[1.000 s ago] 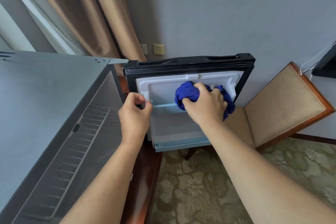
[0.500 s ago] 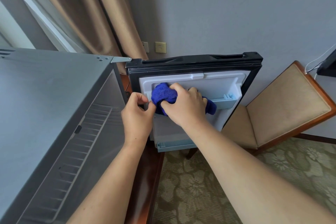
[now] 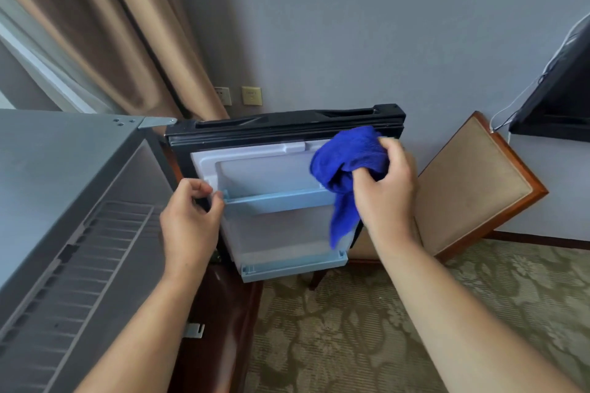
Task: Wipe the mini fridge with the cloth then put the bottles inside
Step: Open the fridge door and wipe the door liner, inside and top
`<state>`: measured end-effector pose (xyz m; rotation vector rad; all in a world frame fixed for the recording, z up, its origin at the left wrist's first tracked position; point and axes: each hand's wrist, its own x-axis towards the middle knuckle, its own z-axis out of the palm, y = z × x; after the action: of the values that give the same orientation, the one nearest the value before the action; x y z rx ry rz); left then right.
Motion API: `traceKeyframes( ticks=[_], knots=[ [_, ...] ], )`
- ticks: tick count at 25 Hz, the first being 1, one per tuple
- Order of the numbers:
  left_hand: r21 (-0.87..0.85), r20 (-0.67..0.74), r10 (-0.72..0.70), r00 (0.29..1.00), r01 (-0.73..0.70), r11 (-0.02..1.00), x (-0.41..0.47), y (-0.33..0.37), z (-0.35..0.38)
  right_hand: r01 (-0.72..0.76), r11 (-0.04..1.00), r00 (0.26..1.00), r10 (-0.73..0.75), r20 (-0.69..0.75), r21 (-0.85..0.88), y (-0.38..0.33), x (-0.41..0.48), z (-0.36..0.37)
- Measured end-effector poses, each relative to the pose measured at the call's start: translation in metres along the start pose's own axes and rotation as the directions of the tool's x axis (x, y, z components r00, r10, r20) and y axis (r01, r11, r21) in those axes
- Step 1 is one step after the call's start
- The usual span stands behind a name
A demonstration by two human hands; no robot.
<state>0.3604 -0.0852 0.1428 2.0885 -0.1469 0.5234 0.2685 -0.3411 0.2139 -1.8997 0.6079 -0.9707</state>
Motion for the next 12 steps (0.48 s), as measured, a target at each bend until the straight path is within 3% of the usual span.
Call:
traceKeyframes(
  ticks=[5, 12],
  knots=[
    [0.077, 0.009, 0.035, 0.999, -0.036, 0.996, 0.000, 0.006, -0.003, -0.135, 0.990, 0.991, 0.135, 0.014, 0.038, 0.005, 0.031, -0.007],
    [0.115, -0.006, 0.034, 0.999, -0.033, 0.993, 0.000, 0.014, 0.000, -0.070, 0.986, 0.993, 0.055, 0.104, 0.148, -0.037, 0.013, 0.034]
  ],
)
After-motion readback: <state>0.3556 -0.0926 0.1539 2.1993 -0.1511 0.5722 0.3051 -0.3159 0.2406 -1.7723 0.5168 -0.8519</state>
